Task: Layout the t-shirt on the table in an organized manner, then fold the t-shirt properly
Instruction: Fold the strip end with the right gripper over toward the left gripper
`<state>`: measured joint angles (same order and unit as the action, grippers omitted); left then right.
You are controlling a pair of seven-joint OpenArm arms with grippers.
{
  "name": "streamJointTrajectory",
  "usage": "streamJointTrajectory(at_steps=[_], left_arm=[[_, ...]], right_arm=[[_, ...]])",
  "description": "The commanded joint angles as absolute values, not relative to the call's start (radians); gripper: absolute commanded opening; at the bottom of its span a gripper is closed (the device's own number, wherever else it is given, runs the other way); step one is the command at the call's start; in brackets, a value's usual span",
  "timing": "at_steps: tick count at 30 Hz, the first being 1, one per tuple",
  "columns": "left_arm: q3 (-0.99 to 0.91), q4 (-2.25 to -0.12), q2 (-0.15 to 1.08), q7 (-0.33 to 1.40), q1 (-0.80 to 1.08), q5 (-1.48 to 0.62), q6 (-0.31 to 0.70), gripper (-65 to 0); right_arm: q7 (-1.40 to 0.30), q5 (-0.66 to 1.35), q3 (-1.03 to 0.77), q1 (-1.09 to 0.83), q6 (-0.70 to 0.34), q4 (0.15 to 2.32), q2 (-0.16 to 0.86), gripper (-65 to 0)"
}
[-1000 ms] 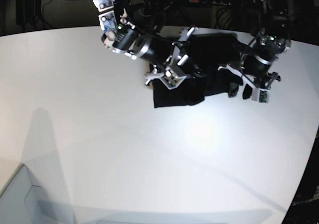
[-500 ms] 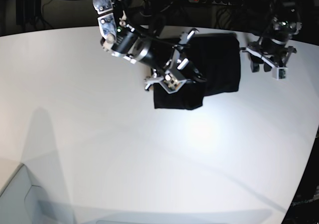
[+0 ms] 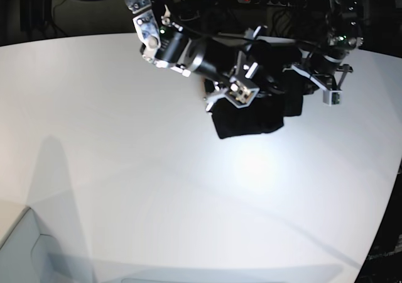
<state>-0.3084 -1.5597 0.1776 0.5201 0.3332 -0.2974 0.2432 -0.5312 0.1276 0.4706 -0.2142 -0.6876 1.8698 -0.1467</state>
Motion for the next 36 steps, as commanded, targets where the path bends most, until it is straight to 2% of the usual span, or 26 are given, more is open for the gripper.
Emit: streamJointTrajectory(at_steps=[1, 12, 20, 31, 33, 36], left_arm=[[-0.311, -1.566, 0.182, 0.542, 0.325, -0.291, 0.240, -65.0], [-0.317, -1.577, 0.191, 0.542, 0.325, -0.292, 0.242, -64.9], [-0.318, -1.621, 0.225, 0.542, 0.332, -0.292, 0.242, -64.9], [-0.351, -1.715, 0.226, 0.542, 0.378, -0.291, 0.240, -64.9], [-0.381, -1.751, 0.226, 0.542, 0.389, -0.291, 0.240, -64.9], [-0.415, -1.793, 0.226, 0.542, 0.415, -0.291, 0.240, -64.9]], right_arm=[[-0.498, 0.150, 0.495, -0.182, -0.698, 1.873, -0.157, -65.0], [-0.478, 0.156, 0.588, 0.016, -0.698, 1.586, -0.157, -65.0], [-0.421, 0.257, 0.588, 0.090, -0.698, 1.422, -0.157, -65.0], [-0.420, 0.263, 0.631, 0.117, -0.698, 1.376, -0.157, -65.0], [-0.420, 0.263, 0.631, 0.116, -0.698, 1.377, -0.157, -60.7], [-0.420, 0.263, 0.631, 0.116, -0.698, 1.383, -0.157, -50.7]])
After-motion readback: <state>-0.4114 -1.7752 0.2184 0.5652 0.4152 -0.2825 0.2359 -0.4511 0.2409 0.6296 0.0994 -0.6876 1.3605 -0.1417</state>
